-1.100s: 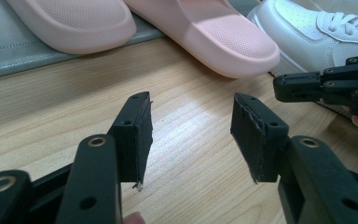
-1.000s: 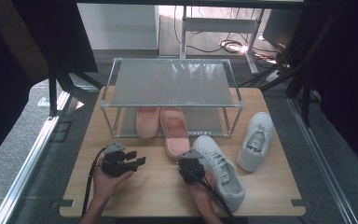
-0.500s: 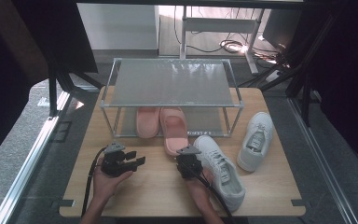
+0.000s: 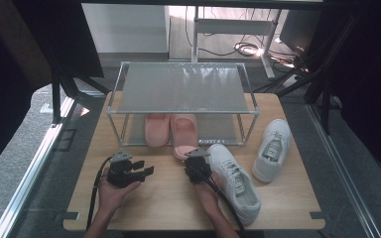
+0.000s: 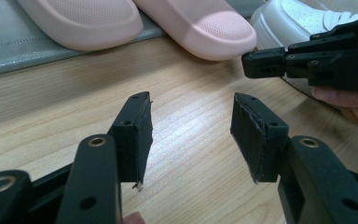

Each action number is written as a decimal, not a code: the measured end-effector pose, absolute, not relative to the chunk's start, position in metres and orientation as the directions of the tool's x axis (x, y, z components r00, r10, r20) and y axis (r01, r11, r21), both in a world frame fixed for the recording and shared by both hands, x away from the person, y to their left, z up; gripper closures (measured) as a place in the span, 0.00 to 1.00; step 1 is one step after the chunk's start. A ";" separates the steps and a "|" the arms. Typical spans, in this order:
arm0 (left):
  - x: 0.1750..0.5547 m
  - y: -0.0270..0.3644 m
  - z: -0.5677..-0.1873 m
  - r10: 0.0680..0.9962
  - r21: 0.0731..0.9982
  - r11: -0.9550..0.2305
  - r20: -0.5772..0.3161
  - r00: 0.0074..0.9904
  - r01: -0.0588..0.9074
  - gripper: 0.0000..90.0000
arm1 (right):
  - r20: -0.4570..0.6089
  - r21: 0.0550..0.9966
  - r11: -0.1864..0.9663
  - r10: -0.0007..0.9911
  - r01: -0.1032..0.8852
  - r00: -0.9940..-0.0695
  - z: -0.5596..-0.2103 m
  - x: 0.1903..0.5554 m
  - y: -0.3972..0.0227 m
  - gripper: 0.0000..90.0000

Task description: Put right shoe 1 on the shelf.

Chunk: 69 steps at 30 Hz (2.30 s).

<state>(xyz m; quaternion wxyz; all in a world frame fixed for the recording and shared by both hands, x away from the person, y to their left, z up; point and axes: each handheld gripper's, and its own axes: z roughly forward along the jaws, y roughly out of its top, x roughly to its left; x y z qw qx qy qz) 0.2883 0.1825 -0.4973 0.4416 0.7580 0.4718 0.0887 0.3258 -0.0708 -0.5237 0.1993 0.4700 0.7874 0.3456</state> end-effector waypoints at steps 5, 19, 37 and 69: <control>0.288 0.182 -0.497 0.793 0.753 -0.166 -0.283 0.540 0.637 0.54 | 0.018 0.729 0.316 0.878 0.607 -0.479 -0.524 0.329 -0.068 1.00; 0.288 0.181 -0.498 0.792 0.751 -0.169 -0.282 0.541 0.638 0.54 | 0.026 0.729 0.306 0.881 0.613 -0.472 -0.526 0.336 -0.066 1.00; 0.289 0.182 -0.499 0.793 0.750 -0.167 -0.283 0.539 0.640 0.54 | 0.025 0.725 0.301 0.887 0.619 -0.461 -0.527 0.351 -0.058 1.00; 0.289 0.182 -0.501 0.793 0.746 -0.168 -0.286 0.538 0.645 0.54 | 0.026 0.719 0.302 0.888 0.626 -0.459 -0.532 0.376 -0.046 1.00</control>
